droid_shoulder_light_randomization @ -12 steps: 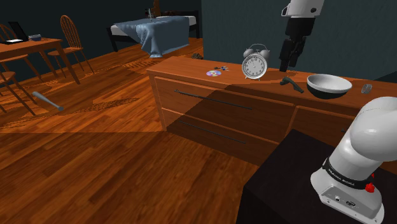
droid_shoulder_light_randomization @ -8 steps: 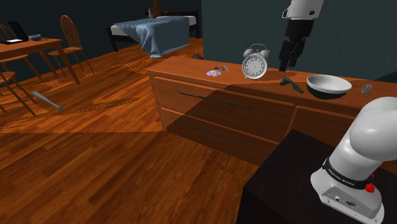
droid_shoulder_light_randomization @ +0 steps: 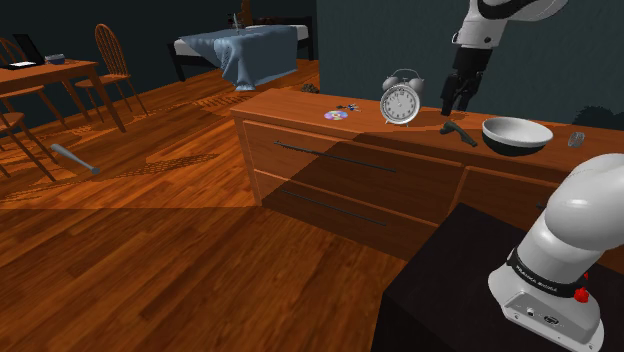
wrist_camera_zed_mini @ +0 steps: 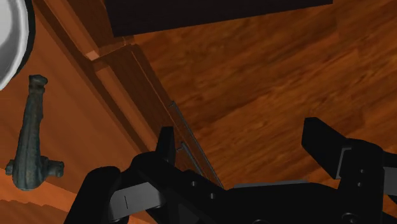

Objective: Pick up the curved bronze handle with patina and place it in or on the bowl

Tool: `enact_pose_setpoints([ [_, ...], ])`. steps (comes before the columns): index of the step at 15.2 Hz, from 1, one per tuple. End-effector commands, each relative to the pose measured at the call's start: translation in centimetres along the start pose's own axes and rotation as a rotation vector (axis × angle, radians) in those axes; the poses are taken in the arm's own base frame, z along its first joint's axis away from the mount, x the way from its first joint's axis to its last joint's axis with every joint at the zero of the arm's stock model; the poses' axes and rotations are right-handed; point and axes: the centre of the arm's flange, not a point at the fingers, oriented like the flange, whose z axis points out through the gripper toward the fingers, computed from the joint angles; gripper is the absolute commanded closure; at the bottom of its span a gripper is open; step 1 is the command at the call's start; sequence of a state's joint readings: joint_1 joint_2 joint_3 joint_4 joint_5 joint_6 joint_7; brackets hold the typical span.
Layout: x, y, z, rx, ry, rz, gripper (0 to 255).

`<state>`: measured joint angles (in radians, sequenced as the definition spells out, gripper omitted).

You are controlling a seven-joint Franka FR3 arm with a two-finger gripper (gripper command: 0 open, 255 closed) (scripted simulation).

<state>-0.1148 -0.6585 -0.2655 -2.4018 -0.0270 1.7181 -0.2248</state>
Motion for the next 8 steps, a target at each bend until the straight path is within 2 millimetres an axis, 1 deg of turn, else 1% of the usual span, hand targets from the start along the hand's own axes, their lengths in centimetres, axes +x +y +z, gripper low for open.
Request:
enact_pose_setpoints([
  [1, 0.6, 2.6, 0.7, 0.006, 0.008, 0.027, 0],
  [8, 2.0, 11.5, 3.5, 0.027, 0.034, 0.120, 0],
])
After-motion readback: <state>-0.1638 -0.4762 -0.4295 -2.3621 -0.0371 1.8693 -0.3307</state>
